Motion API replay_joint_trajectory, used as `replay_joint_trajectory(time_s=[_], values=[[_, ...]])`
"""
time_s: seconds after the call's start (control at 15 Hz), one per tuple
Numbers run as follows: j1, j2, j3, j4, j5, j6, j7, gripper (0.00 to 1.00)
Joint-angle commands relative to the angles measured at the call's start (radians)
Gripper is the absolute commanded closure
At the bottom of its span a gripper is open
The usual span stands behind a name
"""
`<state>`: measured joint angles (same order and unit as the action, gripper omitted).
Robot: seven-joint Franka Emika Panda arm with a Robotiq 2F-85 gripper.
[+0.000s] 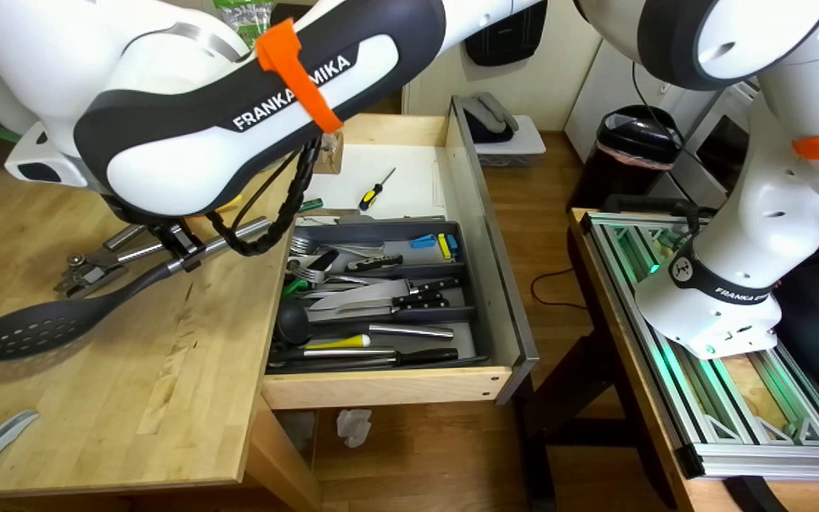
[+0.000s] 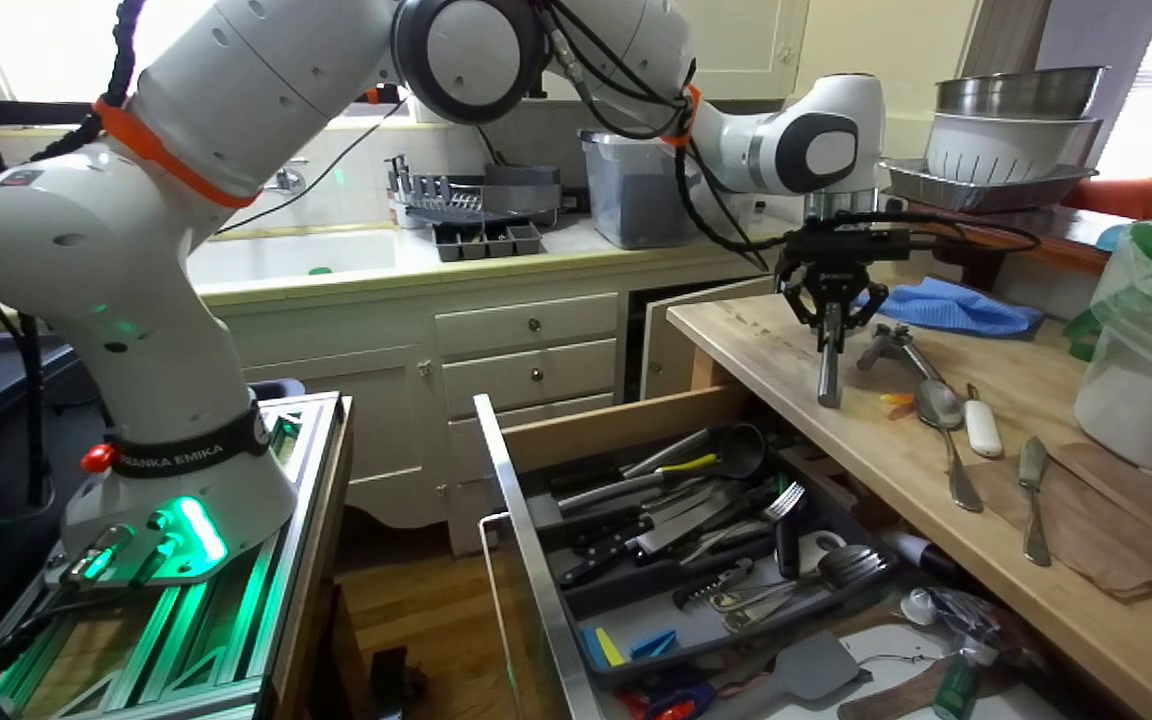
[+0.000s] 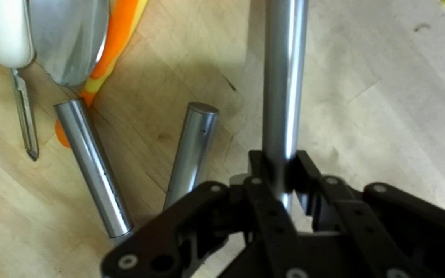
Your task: Remove the black spatula from the drawer and put it on the table
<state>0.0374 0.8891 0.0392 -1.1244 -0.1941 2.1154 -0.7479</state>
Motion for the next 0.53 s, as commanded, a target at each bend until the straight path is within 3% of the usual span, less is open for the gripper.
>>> replay_joint_trajectory(time_s=[0.0,0.47], values=[[0.002,0.026,0.005,0.031,-0.025,0.013,-0.012,0.94],[-0.003,0.028,0.015,0.016,-0.024,0.023,-0.058,0.94]])
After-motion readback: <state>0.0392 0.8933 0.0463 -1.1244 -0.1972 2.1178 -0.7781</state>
